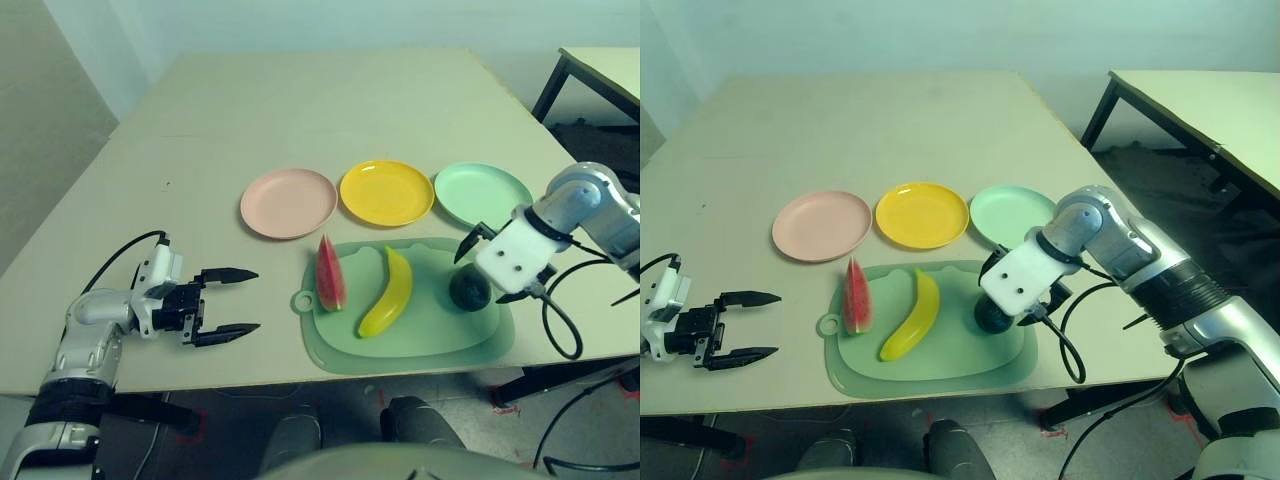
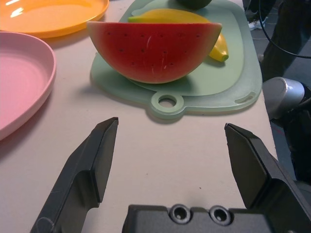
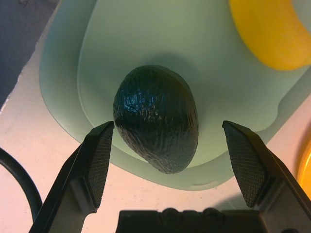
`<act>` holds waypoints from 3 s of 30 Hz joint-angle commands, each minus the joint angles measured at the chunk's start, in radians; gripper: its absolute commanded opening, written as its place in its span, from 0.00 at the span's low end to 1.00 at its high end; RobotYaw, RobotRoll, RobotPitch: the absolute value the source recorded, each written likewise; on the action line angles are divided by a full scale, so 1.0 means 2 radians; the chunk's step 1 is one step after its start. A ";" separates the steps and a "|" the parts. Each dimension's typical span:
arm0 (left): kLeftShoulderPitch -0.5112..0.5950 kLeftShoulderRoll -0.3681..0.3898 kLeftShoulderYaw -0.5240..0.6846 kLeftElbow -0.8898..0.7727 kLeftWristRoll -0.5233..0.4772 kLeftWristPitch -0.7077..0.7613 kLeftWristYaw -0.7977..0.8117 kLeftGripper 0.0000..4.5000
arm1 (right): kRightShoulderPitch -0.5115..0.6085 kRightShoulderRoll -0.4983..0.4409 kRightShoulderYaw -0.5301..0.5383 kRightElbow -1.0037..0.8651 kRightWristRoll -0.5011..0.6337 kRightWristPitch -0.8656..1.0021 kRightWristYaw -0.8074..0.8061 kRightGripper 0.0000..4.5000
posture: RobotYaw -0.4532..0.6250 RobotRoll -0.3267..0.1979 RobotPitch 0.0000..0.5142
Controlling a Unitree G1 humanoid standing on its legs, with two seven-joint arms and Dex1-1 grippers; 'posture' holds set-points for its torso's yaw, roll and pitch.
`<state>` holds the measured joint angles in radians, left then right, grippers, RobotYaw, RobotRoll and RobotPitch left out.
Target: Place the fruits into color-matched plates.
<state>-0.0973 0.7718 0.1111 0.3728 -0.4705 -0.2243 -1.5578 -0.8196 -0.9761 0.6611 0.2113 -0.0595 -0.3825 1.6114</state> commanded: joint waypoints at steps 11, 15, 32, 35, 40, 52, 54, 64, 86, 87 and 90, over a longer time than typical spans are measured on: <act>0.004 0.002 0.003 0.010 0.009 -0.015 -0.008 0.99 | 0.021 0.014 -0.007 0.008 -0.020 0.004 0.002 1.00 | 0.39 0.62 0.08; 0.006 0.004 0.006 0.018 0.010 -0.024 -0.010 0.99 | 0.024 0.017 -0.007 0.006 -0.022 0.009 0.002 1.00 | 0.39 0.62 0.08; 0.008 0.004 0.004 -0.004 0.008 -0.016 0.002 1.00 | 0.017 0.031 -0.010 -0.010 -0.026 0.062 0.002 0.87 | 0.40 0.62 0.07; 0.007 -0.001 0.003 -0.010 0.007 -0.016 0.008 1.00 | 0.016 0.027 -0.006 -0.013 -0.023 0.070 0.002 0.66 | 0.41 0.62 0.07; 0.008 -0.005 0.006 -0.020 0.003 -0.021 0.015 1.00 | 0.019 0.019 -0.001 -0.017 -0.021 0.077 0.002 0.66 | 0.41 0.62 0.06; 0.014 -0.001 0.016 -0.013 0.004 -0.019 0.016 1.00 | -0.047 0.021 0.004 -0.001 0.032 0.133 0.002 0.66 | 0.41 0.62 0.07; 0.023 -0.001 0.012 -0.020 0.006 -0.021 0.011 1.00 | -0.084 0.039 0.003 0.050 0.032 0.138 0.002 0.66 | 0.41 0.62 0.07; 0.025 -0.010 0.017 -0.028 -0.001 -0.005 0.026 1.00 | -0.257 0.151 -0.009 0.455 -0.118 0.019 -0.115 0.66 | 0.42 0.62 0.07; 0.050 -0.020 0.029 -0.053 -0.014 0.016 0.060 1.00 | -0.237 0.167 -0.021 0.573 -0.256 0.025 -0.270 0.66 | 0.43 0.62 0.06; 0.048 -0.023 0.031 -0.055 -0.017 0.023 0.067 1.00 | -0.236 0.167 -0.022 0.574 -0.258 0.025 -0.272 0.66 | 0.43 0.62 0.06; 0.043 -0.025 0.031 -0.061 -0.019 0.033 0.077 1.00 | -0.232 0.167 -0.026 0.574 -0.262 0.027 -0.275 0.66 | 0.43 0.62 0.06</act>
<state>-0.0050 0.7244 0.1641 0.2685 -0.5100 -0.1708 -1.4130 -1.2961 -0.6406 0.6241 1.3485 -0.5706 -0.3323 1.0690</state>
